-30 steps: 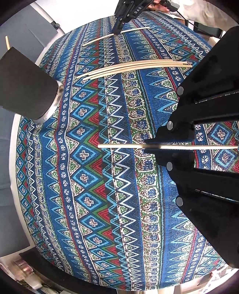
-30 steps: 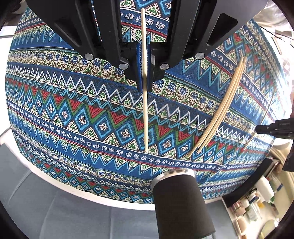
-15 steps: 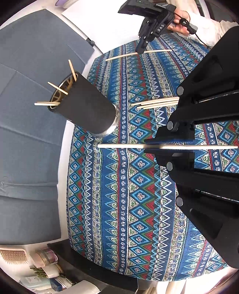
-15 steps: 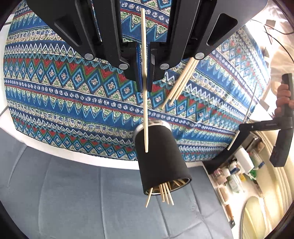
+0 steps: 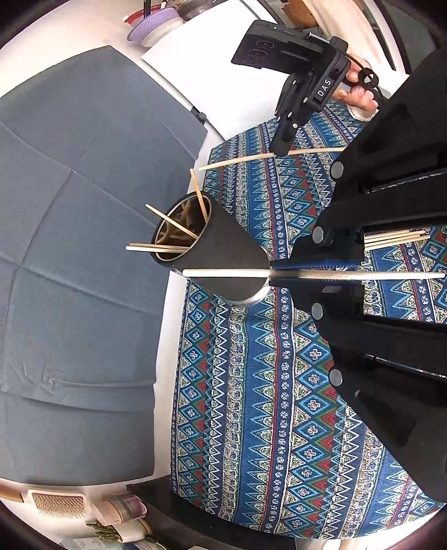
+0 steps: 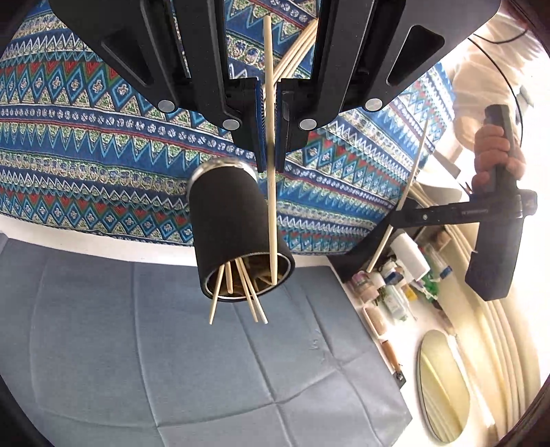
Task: Organize utensils
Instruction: 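Lift both held sticks upright and carry them over the black holder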
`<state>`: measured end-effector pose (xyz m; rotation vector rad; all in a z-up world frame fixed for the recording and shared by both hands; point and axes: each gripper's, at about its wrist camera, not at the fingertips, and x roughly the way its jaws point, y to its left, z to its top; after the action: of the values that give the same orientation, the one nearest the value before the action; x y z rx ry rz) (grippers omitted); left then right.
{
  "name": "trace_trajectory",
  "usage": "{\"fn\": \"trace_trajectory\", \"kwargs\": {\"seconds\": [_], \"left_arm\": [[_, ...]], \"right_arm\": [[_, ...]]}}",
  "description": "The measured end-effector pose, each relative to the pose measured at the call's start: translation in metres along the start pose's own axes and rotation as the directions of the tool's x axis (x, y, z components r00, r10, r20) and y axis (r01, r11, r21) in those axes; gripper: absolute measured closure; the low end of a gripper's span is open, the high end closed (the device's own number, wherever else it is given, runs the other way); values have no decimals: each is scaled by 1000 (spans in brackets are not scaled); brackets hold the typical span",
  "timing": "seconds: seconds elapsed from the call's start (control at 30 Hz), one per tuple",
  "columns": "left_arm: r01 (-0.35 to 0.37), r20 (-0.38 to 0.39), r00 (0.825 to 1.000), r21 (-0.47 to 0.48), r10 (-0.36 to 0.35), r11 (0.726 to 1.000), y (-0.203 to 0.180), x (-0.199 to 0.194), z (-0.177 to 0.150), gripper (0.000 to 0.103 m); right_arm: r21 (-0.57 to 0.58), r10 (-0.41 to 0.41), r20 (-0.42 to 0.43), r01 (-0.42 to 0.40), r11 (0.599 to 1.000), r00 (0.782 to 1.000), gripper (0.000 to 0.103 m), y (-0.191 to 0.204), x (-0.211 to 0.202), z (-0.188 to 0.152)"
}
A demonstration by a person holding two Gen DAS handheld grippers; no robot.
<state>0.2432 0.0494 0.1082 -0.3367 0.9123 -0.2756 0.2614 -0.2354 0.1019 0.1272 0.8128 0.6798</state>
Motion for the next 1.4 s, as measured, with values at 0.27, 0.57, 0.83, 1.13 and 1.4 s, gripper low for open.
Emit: {"fn": "trace_trajectory", "kwargs": {"seconds": [0.27,0.57,0.83,1.13,1.4], "left_arm": [[-8,58,998,15,7,1000,-19,19,29,98],[35,94,995,54,-40,998,-40,33,59,98],[71,146,986,74,-81,995,-49,38,73,98],[117,300,941,150,-158,982,-59,36,79,98],[92,496,842,254,-211,963,-71,24,77,98]], "right_arm": [[46,86,84,-90,995,993,98,-8,3,31],[49,115,152,-124,991,982,98,-24,11,63],[55,164,248,-182,982,955,98,-33,15,84],[3,190,413,-210,978,891,98,-30,13,97],[-54,160,550,-156,986,820,98,-28,17,97]]}}
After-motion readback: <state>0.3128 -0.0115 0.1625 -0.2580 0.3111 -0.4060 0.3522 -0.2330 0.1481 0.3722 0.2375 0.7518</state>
